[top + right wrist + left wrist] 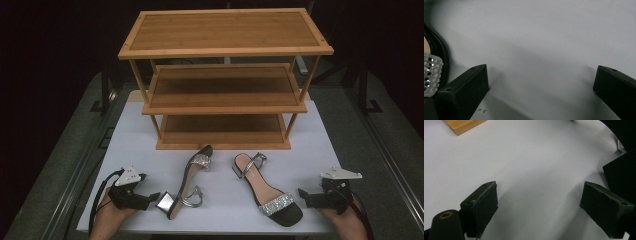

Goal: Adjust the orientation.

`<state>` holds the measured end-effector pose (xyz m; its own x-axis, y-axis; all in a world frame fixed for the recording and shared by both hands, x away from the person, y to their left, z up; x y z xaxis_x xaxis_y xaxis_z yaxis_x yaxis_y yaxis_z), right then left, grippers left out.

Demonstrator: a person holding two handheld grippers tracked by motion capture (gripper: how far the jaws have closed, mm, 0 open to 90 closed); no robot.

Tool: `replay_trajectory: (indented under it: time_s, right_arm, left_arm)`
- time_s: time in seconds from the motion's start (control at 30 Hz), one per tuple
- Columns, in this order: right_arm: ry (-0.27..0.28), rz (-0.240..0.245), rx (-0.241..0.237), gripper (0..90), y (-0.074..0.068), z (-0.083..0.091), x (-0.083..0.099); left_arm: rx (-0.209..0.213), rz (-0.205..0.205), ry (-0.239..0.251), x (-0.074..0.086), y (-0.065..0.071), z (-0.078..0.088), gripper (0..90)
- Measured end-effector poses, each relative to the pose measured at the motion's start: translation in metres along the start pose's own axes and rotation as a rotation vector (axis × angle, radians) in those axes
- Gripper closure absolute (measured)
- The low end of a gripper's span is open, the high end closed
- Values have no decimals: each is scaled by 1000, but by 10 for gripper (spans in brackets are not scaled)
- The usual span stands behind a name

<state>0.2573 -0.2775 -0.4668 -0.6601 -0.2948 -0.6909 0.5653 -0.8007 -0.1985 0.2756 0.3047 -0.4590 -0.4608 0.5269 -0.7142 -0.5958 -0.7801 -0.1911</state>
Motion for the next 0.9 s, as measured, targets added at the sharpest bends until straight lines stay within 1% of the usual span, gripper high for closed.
replay_trajectory:
  time_s: [0.1, 0.17, 0.23, 0.27, 0.3, 0.37, 0.4, 0.43, 0.47, 0.5, 0.53, 0.57, 0.6, 0.67, 0.73, 0.8, 0.87, 0.9]
  right_arm:
    - [1, 0, 0, 0, 0, 0, 0]
    - [0, -1, 0, 0, 0, 0, 0]
    - [0, -1, 0, 0, 0, 0, 0]
    - [1, -1, 0, 0, 0, 0, 0]
    - [1, -1, -1, 0, 0, 0, 0]
    - [1, -1, -1, 0, 0, 0, 0]
    - [1, 0, 0, 0, 0, 0, 0]
    - [2, -1, 0, 0, 0, 0, 0]
    - [1, 0, 0, 0, 0, 0, 0]
    - [1, 0, 0, 0, 0, 0, 0]
    - [1, 0, 0, 0, 0, 0, 0]
    - [-1, -1, 0, 0, 0, 0, 0]
    - [-2, -2, 0, 0, 0, 0, 0]
    - [-3, -4, 0, 0, 0, 0, 0]
    - [-3, -5, -2, 0, 0, 0, 0]
    - [-3, -3, -1, 0, 0, 0, 0]
    - [-3, -4, -1, 0, 0, 0, 0]
    - [-4, -4, -2, 0, 0, 0, 0]
  left_arm:
    - [0, -3, -2, 0, 0, 0, 133]
    - [-4, 7, -5, 0, 0, 1, 144]
    - [-7, 5, -13, -1, 0, 1, 146]
    - [-9, 3, -19, -2, 0, 3, 154]
    - [-10, -1, -22, -3, 0, 4, 210]
    - [-8, 10, -12, -5, -2, 8, 220]
    - [0, 18, -5, -7, -2, 11, 250]
    - [-1, 24, 6, -8, -3, 15, 357]
    - [13, 50, 18, -10, -5, 22, 414]
    - [13, 50, 18, -10, -5, 22, 474]
    - [23, 63, 30, -10, -6, 28, 474]
    - [38, 71, 34, -11, -6, 33, 560]
    - [53, 73, 41, -12, -5, 37, 608]
    - [79, 78, 55, -15, -4, 46, 738]
    - [110, 70, 69, -18, -2, 54, 882]
    - [131, 78, 80, -21, 2, 60, 898]
    - [143, 71, 96, -25, 7, 64, 899]
    - [151, 62, 99, -27, 10, 66, 899]
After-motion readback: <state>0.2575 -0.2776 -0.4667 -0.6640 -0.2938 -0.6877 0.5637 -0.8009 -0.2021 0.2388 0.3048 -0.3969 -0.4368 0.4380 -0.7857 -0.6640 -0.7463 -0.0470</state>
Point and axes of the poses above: each handheld gripper's, and its own axes: z roughly backward along the jaws, x roughly out of its underside, y roughly to its right, the point moved 1 cm from there along -z, roughly forward along the jaws, and after that the axes turned 15 degrees about -x, right-handed, at the moved point
